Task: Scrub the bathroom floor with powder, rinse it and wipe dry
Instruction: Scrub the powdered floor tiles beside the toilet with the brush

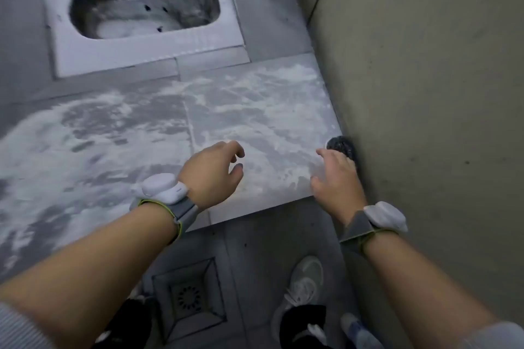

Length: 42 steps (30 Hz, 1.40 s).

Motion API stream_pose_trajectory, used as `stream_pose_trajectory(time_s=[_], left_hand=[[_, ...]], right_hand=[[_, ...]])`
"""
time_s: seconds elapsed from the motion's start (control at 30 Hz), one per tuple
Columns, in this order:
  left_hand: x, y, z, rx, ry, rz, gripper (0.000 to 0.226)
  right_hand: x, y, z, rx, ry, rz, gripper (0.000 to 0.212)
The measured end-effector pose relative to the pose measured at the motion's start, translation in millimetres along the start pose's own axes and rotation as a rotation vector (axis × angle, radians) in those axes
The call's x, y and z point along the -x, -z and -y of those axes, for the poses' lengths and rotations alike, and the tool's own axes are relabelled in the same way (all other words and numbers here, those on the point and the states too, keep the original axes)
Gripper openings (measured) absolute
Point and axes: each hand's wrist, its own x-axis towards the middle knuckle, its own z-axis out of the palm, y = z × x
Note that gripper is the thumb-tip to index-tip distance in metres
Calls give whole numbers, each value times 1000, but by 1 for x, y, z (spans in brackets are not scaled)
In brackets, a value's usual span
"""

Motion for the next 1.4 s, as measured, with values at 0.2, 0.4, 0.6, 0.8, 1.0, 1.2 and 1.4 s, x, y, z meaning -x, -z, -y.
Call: stream_pose_trajectory(time_s=[0.2, 0.4, 0.6, 0.8, 1.0, 1.2, 1.4], left_hand=[[-44, -68, 6, -48, -101, -11, 22], [-92, -90, 18, -62, -258, -130, 23], [-88, -100, 21, -55, -290, -166, 23], [-70, -84, 21, -112, -286, -101, 23], [-50, -72, 6, -181, -220, -64, 24], [-39, -102, -9, -223, -175, -39, 33], [-39, -113, -29, 378, 73, -38, 36]], right_hand=[[-38, -40, -57, 151, -116, -118, 68], [-62, -70, -73, 339, -161, -305, 72], [-74, -75, -66, 27, -168, -399, 69], [-76, -70, -51, 31, -325, -345, 94], [-73, -68, -37, -252, -298, -335, 50], [-45, -70, -48, -965, -258, -203, 32], [-29, -71, -44, -1420, -182, -25, 25]])
